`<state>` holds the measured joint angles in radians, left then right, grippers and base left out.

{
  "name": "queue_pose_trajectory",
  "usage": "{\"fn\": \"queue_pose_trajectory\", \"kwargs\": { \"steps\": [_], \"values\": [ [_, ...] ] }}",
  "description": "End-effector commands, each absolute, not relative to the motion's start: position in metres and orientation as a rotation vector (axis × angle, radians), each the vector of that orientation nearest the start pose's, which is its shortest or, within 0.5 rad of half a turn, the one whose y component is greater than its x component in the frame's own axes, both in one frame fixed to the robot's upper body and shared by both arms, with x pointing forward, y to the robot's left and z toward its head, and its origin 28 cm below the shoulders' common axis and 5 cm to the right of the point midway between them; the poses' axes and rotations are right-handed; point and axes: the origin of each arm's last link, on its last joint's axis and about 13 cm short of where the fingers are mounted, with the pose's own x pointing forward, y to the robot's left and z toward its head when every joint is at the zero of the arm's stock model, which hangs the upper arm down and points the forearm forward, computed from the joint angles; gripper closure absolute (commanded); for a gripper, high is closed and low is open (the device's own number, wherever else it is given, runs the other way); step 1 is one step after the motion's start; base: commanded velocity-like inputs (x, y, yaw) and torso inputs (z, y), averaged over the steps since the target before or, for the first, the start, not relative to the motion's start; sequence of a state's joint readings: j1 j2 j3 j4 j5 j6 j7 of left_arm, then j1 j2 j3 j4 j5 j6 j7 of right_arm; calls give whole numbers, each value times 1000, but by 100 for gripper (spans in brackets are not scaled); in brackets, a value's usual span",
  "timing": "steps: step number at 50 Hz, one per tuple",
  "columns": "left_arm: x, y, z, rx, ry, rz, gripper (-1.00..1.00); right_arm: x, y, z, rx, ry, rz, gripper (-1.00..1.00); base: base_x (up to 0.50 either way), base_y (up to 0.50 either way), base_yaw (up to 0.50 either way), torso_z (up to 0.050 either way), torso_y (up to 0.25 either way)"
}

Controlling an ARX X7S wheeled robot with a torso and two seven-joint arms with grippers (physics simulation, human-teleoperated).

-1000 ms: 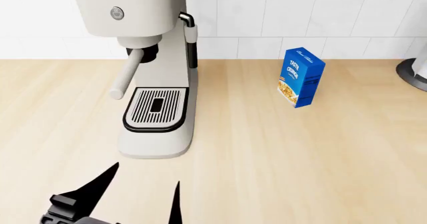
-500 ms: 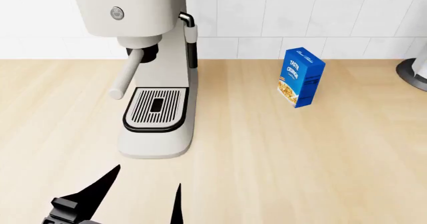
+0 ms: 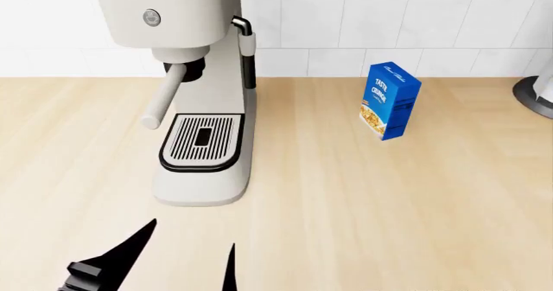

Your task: Pick the jam and jello cup from the counter and place them in the cabinets closest to them.

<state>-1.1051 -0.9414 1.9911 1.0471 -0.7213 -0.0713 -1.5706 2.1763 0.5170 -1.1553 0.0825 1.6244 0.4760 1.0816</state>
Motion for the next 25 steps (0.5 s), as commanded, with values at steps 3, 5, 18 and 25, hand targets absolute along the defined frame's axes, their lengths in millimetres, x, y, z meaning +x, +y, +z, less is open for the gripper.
{"fn": "queue_pose_trajectory", "kwargs": {
  "steps": [3,5,18,25],
  "values": [
    [87,193,157,193,-39,-216,-100,303,-53,462,22,-140,22,100,4,0,2,0,0],
    [86,194,157,192,-39,-213,-100,303,-53,463,16,-142,20,100,5,0,2,0,0],
    [87,193,156,185,-40,-206,-100,318,-56,459,-11,-158,-41,100,3,0,1,0,0],
    [86,193,156,184,-42,-200,-100,322,-56,454,-16,-152,-39,100,5,0,2,0,0]
  ]
}}
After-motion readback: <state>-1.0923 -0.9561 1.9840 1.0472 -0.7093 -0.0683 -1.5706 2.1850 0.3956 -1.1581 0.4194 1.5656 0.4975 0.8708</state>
